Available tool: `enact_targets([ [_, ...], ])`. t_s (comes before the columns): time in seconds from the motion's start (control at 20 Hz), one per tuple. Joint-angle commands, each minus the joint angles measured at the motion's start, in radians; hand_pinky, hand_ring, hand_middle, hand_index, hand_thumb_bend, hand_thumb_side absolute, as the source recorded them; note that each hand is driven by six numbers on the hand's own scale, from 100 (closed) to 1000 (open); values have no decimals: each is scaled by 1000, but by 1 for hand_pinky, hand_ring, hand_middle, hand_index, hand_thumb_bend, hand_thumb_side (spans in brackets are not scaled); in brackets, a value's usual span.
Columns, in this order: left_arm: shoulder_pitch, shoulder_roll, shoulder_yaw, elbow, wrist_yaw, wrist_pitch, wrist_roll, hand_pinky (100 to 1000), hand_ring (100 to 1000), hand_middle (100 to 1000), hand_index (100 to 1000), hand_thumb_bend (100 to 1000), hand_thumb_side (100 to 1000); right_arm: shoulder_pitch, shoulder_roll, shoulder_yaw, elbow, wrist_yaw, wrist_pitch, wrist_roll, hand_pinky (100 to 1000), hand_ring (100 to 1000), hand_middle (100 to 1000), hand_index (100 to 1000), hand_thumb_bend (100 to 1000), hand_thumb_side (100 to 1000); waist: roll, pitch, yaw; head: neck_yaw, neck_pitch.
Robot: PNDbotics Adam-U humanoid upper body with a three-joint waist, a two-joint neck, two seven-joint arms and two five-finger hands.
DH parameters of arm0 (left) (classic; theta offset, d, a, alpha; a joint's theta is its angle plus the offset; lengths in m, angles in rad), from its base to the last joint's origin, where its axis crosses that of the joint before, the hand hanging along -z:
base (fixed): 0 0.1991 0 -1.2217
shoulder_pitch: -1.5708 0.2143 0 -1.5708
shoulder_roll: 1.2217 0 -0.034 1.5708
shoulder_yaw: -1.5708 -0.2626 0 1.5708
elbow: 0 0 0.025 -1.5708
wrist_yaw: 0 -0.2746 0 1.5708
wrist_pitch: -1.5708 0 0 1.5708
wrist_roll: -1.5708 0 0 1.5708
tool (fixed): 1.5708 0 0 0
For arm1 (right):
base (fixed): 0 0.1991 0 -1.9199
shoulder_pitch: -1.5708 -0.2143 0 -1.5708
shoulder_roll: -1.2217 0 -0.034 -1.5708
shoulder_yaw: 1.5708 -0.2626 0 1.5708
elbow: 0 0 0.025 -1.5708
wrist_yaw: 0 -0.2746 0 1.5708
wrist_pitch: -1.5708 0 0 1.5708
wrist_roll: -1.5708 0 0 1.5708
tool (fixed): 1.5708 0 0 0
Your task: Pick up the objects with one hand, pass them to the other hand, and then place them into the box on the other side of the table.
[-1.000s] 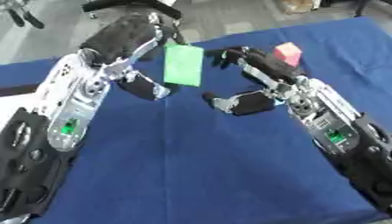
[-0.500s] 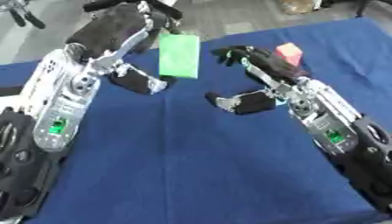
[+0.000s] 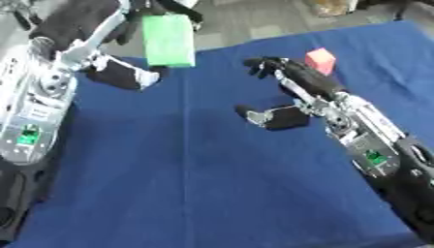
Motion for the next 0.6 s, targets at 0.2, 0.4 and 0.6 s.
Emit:
enact_targets([
  [0.2,50,117,100,41,-37,70,70,527,288,218,425,163,100,37,-29,-44,-87,15,7,-20,879,742,737,930,325,648,-15,-35,-7,20,-3],
  [0.4,102,162,152,89,-64,110,112,528,291,222,428,170,100,67,-30,-64,-115,19,13,-31,880,742,733,929,315,642,-19,-35,-12,29,-3],
  [0.6,160,200,212,152,-104,155,140,544,300,229,437,190,100,87,-29,-76,-128,23,15,-38,882,742,730,927,304,642,-23,-34,-14,34,-3],
])
